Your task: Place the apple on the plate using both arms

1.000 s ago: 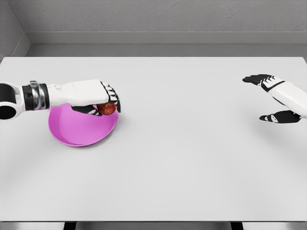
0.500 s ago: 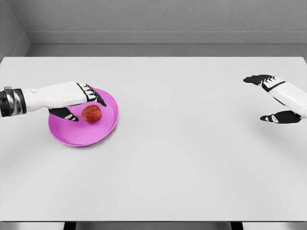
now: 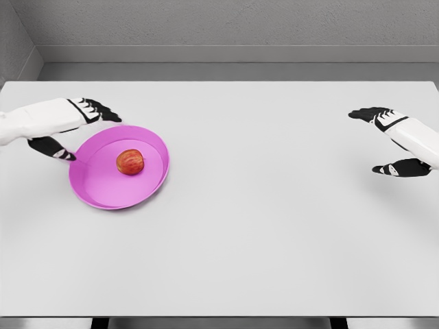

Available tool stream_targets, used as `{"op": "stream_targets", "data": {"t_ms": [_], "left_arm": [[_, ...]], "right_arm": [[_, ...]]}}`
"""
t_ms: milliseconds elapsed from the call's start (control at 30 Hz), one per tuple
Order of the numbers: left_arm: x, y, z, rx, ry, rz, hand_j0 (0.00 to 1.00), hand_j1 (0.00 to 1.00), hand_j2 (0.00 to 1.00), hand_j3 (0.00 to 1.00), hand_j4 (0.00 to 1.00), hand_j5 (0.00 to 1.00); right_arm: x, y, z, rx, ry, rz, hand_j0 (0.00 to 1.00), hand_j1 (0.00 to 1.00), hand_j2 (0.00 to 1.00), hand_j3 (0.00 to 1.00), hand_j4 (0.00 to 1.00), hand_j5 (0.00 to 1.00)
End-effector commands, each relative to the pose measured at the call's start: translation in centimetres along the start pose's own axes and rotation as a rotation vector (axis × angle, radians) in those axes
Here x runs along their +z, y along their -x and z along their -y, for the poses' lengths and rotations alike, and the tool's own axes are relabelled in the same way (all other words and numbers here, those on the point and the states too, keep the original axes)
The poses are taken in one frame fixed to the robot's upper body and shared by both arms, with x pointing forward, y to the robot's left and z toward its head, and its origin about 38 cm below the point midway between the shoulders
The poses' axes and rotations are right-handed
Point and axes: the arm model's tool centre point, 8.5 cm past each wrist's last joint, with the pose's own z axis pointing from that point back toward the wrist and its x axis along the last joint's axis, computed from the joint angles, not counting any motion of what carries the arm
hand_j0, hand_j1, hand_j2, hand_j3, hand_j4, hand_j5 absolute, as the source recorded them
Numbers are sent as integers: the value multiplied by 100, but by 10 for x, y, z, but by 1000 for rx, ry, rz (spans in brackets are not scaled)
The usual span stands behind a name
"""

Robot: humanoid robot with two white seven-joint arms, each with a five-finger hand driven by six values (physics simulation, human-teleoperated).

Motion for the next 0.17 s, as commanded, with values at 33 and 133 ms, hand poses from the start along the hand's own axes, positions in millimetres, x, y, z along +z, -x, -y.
{"op": "stream_targets", "data": {"t_ms": [33, 133], "left_arm": [[14, 9, -9, 12, -25, -36, 100, 100, 100, 100, 100, 100], [24, 14, -9, 11, -26, -59, 100, 100, 100, 100, 100, 100]], "right_arm": [[0, 0, 1, -5, 5, 0, 100, 100, 100, 100, 100, 100], [0, 0, 1, -5, 5, 0, 100, 100, 100, 100, 100, 100]]}}
